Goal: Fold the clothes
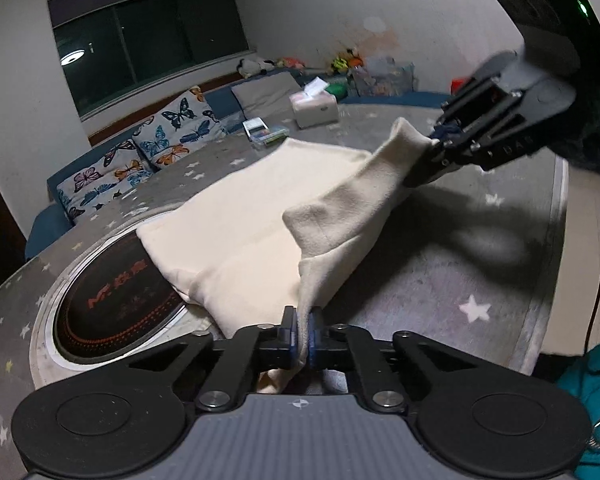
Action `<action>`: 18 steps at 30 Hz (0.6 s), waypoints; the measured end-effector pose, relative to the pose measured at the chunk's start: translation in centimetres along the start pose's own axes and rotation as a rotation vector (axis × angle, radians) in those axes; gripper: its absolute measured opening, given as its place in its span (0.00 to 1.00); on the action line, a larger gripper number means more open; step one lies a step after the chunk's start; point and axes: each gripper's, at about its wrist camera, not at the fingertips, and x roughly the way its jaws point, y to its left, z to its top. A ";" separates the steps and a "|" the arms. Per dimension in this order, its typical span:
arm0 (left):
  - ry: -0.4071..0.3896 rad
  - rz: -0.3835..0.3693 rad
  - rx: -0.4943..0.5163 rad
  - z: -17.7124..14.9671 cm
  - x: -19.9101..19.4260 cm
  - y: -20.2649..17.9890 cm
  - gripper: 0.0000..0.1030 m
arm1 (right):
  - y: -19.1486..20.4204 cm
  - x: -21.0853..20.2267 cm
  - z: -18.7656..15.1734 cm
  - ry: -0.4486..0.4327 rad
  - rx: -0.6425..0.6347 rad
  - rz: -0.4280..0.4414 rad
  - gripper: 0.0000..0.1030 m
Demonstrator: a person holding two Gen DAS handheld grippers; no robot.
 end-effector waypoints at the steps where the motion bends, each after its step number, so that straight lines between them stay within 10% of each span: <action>1: -0.010 -0.003 -0.003 0.1 -0.5 0.0 0.05 | 0.1 -0.4 0.1 -0.011 -0.001 -0.002 0.08; 18: -0.118 -0.013 -0.041 2.0 -7.8 -0.5 0.05 | 3.4 -7.9 1.1 -0.059 0.001 0.039 0.08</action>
